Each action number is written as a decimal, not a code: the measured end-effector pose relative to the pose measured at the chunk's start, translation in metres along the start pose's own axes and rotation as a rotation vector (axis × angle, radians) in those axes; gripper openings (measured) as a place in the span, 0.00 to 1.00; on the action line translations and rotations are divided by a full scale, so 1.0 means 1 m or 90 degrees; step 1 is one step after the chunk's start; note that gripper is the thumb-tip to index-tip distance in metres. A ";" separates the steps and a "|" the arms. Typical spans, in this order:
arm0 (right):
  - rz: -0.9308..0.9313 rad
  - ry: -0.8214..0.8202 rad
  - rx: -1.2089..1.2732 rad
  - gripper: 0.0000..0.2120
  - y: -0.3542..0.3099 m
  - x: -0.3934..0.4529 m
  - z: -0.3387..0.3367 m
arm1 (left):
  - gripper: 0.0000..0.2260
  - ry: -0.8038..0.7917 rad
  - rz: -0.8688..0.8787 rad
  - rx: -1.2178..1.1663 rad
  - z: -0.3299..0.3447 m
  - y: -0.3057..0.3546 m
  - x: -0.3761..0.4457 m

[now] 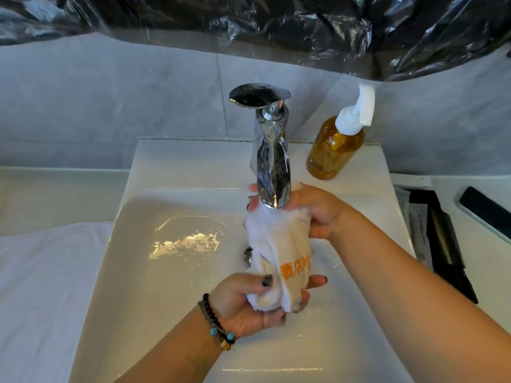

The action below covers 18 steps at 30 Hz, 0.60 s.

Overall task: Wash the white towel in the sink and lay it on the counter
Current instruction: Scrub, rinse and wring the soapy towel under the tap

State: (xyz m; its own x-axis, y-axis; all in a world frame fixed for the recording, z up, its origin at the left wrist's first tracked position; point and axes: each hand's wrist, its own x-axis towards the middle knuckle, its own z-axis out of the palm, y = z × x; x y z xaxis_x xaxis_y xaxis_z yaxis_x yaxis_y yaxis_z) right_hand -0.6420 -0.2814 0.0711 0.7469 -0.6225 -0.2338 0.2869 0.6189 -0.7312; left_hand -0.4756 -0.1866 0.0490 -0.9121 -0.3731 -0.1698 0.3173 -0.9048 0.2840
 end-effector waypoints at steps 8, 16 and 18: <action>0.038 0.167 -0.311 0.08 -0.012 0.001 0.048 | 0.09 0.301 0.033 0.470 0.017 -0.002 -0.006; -0.072 0.456 -0.582 0.08 0.020 0.015 0.051 | 0.12 0.607 0.012 0.745 -0.010 -0.006 0.021; -0.107 0.503 -0.588 0.07 0.022 0.019 0.050 | 0.11 0.662 0.093 0.744 -0.014 -0.006 0.029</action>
State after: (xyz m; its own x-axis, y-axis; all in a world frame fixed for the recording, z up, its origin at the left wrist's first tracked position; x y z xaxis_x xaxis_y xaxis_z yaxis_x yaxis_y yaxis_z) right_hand -0.5915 -0.2557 0.0827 0.0800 -0.9801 -0.1819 -0.4282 0.1310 -0.8941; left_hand -0.5001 -0.1944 0.0292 -0.1649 -0.8579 -0.4866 -0.4346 -0.3797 0.8167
